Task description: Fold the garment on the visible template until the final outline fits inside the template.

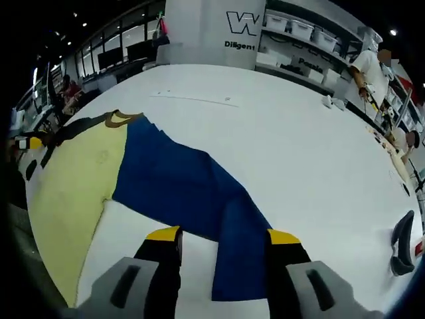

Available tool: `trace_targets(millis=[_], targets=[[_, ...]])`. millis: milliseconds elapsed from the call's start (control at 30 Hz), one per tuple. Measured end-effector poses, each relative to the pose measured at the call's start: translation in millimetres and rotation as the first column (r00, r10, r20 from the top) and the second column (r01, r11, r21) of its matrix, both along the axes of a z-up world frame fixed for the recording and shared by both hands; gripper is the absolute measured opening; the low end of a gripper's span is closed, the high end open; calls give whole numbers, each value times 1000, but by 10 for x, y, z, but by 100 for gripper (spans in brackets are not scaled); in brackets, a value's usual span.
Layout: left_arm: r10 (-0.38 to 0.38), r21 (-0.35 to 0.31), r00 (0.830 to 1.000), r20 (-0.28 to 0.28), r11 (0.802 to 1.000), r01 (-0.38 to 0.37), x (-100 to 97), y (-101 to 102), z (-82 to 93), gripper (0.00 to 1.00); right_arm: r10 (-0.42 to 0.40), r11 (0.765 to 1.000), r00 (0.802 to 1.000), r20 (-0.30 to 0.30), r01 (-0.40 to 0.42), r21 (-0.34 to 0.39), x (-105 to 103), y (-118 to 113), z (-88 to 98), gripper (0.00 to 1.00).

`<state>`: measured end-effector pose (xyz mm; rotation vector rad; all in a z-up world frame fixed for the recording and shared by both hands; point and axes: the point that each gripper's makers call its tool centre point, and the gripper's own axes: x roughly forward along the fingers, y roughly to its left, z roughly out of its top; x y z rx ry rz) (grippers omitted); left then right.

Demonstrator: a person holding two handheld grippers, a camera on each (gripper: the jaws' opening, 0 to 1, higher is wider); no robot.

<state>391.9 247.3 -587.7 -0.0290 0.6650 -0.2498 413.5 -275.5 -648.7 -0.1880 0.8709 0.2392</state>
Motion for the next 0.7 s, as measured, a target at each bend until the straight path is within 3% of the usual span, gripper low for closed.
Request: trace_targets(millis=[267,433,567,700], targets=[[-7,-16,1000,22,1000,8,-254,-66,120,90,-10,1000,999,-35,10,-1,-213,-89,-145,40],[-27,-24,999,41,999,28,-330,-113,178,95,-15,1000,998,-67,13,-28,-302,-149,-226,28],[-33,-23,999,38,999,34,-388,-116,222,94,-32,999,997,-67,31,-26,-319,-173,-222,18],[-25,-36,999,37,999,26,-423,-133,247,92,-34,998,997,-69,30,-55,-344,-200,-216,0]])
